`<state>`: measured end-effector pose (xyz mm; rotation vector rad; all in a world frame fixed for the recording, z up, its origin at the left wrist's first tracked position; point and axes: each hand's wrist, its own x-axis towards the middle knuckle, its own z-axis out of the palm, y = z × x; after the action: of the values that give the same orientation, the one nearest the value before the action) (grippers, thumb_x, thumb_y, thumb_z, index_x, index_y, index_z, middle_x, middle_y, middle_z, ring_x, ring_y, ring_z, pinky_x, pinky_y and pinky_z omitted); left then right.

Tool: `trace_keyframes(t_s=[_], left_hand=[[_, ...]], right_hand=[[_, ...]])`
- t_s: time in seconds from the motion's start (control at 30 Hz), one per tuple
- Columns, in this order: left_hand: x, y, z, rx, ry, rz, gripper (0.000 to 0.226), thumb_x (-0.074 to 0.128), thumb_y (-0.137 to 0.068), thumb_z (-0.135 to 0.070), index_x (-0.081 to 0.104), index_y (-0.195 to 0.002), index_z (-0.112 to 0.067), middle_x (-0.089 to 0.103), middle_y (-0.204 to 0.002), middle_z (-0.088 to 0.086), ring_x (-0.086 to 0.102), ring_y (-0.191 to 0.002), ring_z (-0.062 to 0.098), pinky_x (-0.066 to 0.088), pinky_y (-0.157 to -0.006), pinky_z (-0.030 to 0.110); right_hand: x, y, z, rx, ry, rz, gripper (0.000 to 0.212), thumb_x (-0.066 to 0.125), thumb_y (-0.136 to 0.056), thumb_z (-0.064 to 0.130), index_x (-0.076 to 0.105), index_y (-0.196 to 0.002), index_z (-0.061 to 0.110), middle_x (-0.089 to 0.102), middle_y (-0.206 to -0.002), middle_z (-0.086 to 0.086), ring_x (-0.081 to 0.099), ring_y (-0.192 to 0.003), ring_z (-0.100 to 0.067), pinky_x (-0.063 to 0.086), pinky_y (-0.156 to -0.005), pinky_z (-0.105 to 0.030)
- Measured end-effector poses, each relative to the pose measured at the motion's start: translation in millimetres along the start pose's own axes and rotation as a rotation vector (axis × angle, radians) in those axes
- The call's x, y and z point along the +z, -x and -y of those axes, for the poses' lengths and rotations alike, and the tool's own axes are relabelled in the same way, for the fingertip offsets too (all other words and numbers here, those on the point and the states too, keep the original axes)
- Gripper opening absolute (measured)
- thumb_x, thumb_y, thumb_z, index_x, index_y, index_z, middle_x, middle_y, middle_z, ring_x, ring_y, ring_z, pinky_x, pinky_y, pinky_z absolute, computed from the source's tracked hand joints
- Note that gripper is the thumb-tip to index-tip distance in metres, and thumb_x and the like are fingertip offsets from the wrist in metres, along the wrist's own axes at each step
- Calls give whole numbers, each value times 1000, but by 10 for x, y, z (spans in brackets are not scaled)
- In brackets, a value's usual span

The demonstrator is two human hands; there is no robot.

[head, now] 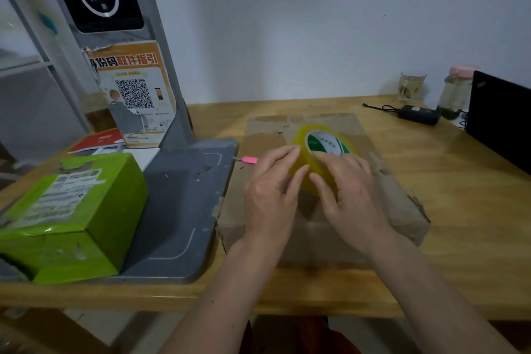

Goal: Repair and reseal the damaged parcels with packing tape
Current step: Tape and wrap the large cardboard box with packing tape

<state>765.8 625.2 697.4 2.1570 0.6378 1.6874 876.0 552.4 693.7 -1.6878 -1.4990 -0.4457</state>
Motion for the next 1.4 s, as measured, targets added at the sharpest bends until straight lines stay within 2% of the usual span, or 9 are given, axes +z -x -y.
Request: trace_keyframes(t_s=[0.2,0.33,0.5,0.8,0.97,1.07,1.2,1.3,1.4], left_hand=[[-21,0,-2,-117,54,-24,27,70,-86,-6,71,-112,-8,64,-105,-4,64,-96,10,54,-84,18],[-39,31,14,-188,91,-48,21,72,-84,-3,75,-104,-9,69,-100,-2,65,-91,6,54,-82,16],[-55,45,23,-268,129,-55,16,73,-82,-3,76,-97,-10,71,-93,-2,67,-87,6,55,-79,18],[-88,-11,43,-408,155,42,9,72,-85,-6,73,-87,-15,66,-88,-4,64,-83,6,53,-74,14],[-77,-10,4,-364,59,99,14,72,-83,-7,64,-83,-18,60,-92,-4,61,-84,8,55,-75,23],[-70,0,-13,-386,53,95,16,72,-83,-11,60,-89,-20,59,-94,-8,60,-87,7,56,-76,27],[-74,17,-24,-336,90,85,27,72,-86,-11,69,-112,-18,62,-105,-7,64,-91,3,57,-79,19],[-62,37,-5,-285,39,46,23,71,-86,-7,74,-108,-14,67,-102,-4,65,-89,4,55,-79,15],[-64,51,6,-265,37,-8,20,73,-84,-3,75,-102,-11,68,-95,-4,65,-85,1,51,-77,7]], right_hand=[[-4,-3,29,-21,32,20,39,44,-94,34,59,-123,12,65,-113,-1,56,-107,-15,35,-102,-34],[5,7,38,-37,58,37,32,53,-94,28,60,-122,13,66,-111,0,56,-106,-14,34,-103,-34],[9,-6,41,-50,49,40,37,45,-93,33,61,-120,12,67,-107,0,53,-103,-13,34,-101,-33],[24,-16,13,-51,30,60,37,47,-92,33,62,-119,12,67,-111,-1,56,-107,-18,34,-103,-37],[14,-16,25,-46,38,58,34,55,-90,26,62,-119,12,67,-111,-2,54,-108,-16,33,-104,-35],[11,-15,50,-31,24,34,33,56,-89,25,63,-118,12,67,-110,-3,49,-108,-12,34,-102,-37],[2,-29,57,-16,7,13,31,62,-89,21,64,-117,10,67,-109,-5,44,-107,-9,34,-102,-38],[26,-38,45,-32,31,14,31,65,-88,20,63,-117,11,67,-109,-3,51,-106,-14,37,-103,-41],[39,-26,29,-51,63,7,31,66,-88,20,63,-118,12,67,-109,-3,53,-106,-17,33,-104,-37]])
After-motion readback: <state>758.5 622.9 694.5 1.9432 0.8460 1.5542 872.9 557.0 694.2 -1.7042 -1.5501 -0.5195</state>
